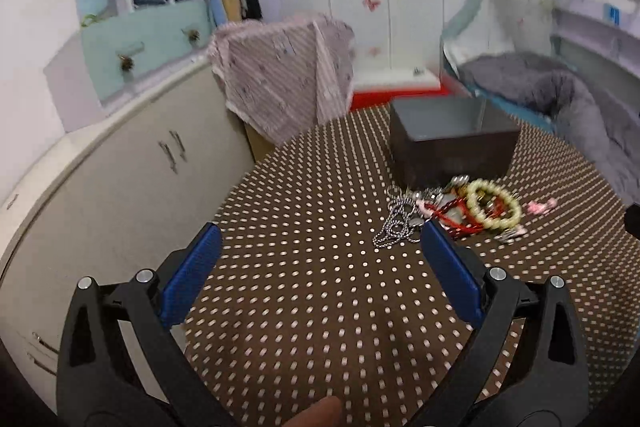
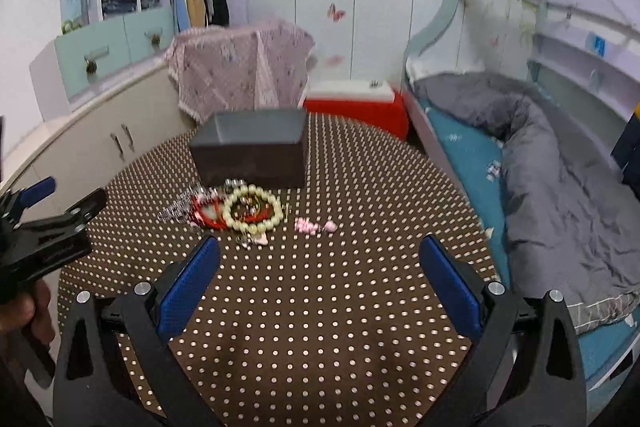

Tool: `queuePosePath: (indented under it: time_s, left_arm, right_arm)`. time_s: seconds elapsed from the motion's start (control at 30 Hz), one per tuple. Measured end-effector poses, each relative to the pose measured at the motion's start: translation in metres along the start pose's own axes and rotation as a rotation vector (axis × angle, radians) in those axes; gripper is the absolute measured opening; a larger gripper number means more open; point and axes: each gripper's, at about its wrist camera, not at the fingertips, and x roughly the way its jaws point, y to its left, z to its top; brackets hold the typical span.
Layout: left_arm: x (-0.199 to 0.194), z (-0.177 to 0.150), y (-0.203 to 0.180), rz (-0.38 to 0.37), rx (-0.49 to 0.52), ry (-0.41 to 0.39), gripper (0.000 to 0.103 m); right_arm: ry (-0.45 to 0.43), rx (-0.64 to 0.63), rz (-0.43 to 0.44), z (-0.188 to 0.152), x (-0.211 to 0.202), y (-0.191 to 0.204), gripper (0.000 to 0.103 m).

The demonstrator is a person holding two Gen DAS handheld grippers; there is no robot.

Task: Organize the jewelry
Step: 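Grasp the silver chain with the left tool while the right tool grasps the pink charm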

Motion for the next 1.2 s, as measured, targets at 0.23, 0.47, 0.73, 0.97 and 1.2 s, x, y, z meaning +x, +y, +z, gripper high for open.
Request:
queuePosePath:
  time_s: [0.23,0.47,0.73,0.97,1.2]
  left_arm:
    - [0.059,0.004,-0.017,-0.074,0.091,0.116,0.097]
    - [0.092,0.002,-0.034,-0.114,0.151,0.215,0.097]
    - [0.116,0.018,-0.028,-0.247,0.094,0.254,0.076]
    - [0.118,0.024,-0.02,-0.336,0.045,0.237,0.022]
    - [0.121,0.023,-0.007,-0.381,-0.032,0.24,0.019]
  right_arm:
    - [0.077,0.019,0.006,0.0,0.037,-0.009,0.095]
    - [0.124,0.046,0.009,0.005,0.062,-0.019,0.095]
    - [0.184,0.039,0.014,0.013,0.08,-0.025,0.095]
    - [0.246,-0.002,0.06,0.02,0.109,-0.026,0.09]
    - [0.245,-0.117,0.069,0.023,0.129,-0.011,0.051]
